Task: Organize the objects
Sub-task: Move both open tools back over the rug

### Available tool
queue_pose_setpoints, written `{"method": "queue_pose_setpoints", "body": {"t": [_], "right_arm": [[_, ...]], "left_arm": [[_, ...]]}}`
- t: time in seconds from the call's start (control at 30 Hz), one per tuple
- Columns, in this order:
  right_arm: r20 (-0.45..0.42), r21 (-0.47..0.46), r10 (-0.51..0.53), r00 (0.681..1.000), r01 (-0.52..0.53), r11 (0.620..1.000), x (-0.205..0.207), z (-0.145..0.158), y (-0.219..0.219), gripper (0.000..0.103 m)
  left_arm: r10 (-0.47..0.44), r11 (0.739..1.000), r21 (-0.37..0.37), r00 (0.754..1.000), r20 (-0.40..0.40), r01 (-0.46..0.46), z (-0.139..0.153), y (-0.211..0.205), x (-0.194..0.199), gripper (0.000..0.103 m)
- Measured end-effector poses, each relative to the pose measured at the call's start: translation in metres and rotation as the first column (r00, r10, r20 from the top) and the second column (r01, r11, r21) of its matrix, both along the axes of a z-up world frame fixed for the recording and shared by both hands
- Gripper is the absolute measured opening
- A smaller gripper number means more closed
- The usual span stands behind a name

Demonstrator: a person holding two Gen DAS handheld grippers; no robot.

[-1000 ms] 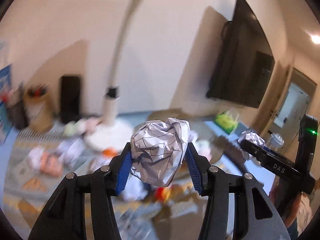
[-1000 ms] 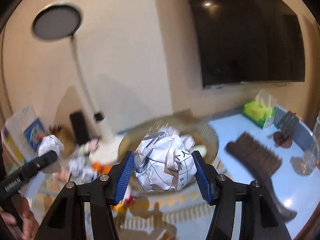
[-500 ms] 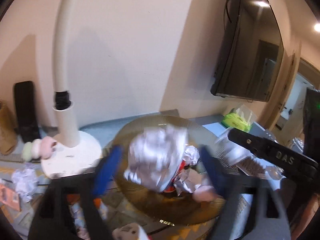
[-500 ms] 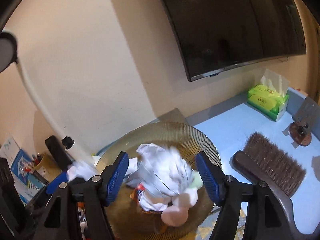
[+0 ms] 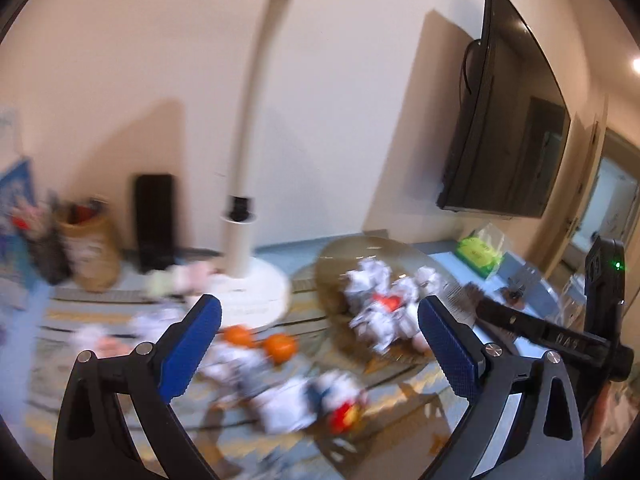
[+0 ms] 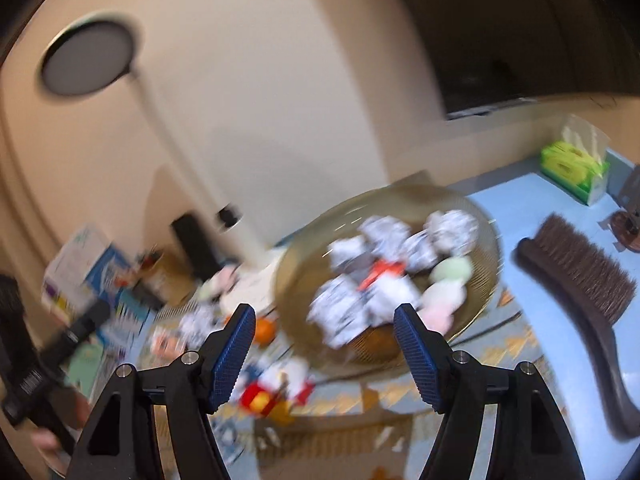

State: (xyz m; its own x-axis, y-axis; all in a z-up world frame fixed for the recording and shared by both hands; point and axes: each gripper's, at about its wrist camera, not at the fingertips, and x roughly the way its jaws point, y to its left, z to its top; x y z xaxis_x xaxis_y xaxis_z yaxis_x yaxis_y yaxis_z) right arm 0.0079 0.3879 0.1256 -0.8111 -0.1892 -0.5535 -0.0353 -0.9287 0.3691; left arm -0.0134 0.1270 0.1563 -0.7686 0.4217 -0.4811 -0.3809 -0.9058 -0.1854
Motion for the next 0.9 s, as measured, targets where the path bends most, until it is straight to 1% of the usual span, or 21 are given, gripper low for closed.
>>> {"method": "queue_pose_setpoints", "body": {"t": [0.03,0.1,0.17,0.27,0.33,0.4,0.43,0.47,0.5,0.57,0.63,0.67,0.77,0.83,0.9], "right_arm": [[0.002,0.005,0.020,1.000,-0.020,1.000,0.006,-0.006,-0.014,0.072],[0.025,0.017,0.045,0.999,-0.045,0.999,0.015,-0.024,-0.038,0.082],[0.048,0.068,0.041,0.998,-0.044,0.997,0.023,-0.052,-0.064,0.082],[0.069,0.166,0.024,0.997,-0.035,0.986,0.026,-0.082,-0.087,0.082],[0.067,0.242,-0.006,0.998,-0.010,0.970,0.027,-0.097,-0.097,0.082],[0.075,0.295,-0.014,0.997,-0.008,0.955,0.027,-0.100,-0.104,0.083],[0.060,0.310,0.000,0.998,-0.019,0.950,0.028,-0.100,-0.107,0.088],[0.058,0.321,0.008,0.998,-0.026,0.947,0.028,-0.101,-0.108,0.099],[0.055,0.336,0.008,0.998,-0.026,0.941,0.029,-0.101,-0.110,0.101],[0.049,0.357,0.008,0.999,-0.025,0.934,0.030,-0.101,-0.112,0.102],[0.061,0.373,0.009,0.998,-0.031,0.927,0.027,-0.104,-0.117,0.102],[0.068,0.377,0.010,0.998,-0.035,0.926,0.027,-0.104,-0.117,0.102],[0.076,0.376,0.012,0.997,-0.039,0.926,0.026,-0.105,-0.118,0.102],[0.081,0.358,0.013,0.997,-0.041,0.933,0.025,-0.105,-0.115,0.102],[0.085,0.335,0.008,0.996,-0.036,0.942,0.024,-0.106,-0.111,0.102]], "left_arm": [[0.007,1.000,-0.028,1.000,0.000,-0.007,0.006,-0.011,0.011,0.099],[0.053,0.997,-0.056,0.998,-0.024,-0.055,0.014,-0.035,0.036,0.099],[0.092,0.993,-0.064,0.995,-0.035,-0.094,0.018,-0.058,0.060,0.099],[0.143,0.986,-0.076,0.989,-0.042,-0.146,0.023,-0.090,0.089,0.099],[0.170,0.981,-0.093,0.985,-0.042,-0.173,0.023,-0.107,0.103,0.100],[0.178,0.978,-0.102,0.983,-0.032,-0.181,0.015,-0.119,0.111,0.102],[0.190,0.975,-0.107,0.981,-0.035,-0.192,0.003,-0.125,0.114,0.102],[0.205,0.971,-0.117,0.978,-0.037,-0.208,-0.008,-0.127,0.115,0.102],[0.228,0.965,-0.128,0.973,-0.028,-0.230,-0.025,-0.128,0.115,0.102],[0.262,0.958,-0.131,0.964,0.033,-0.256,-0.067,-0.131,0.106,0.102],[0.267,0.961,-0.101,0.958,0.106,-0.257,-0.104,-0.134,0.094,0.102],[0.272,0.961,-0.085,0.954,0.126,-0.262,-0.116,-0.134,0.090,0.102],[0.292,0.956,-0.066,0.947,0.135,-0.286,-0.136,-0.134,0.082,0.102],[0.300,0.954,-0.078,0.942,0.149,-0.291,-0.139,-0.134,0.081,0.102],[0.284,0.958,-0.069,0.948,0.143,-0.277,-0.138,-0.134,0.084,0.102]]}}
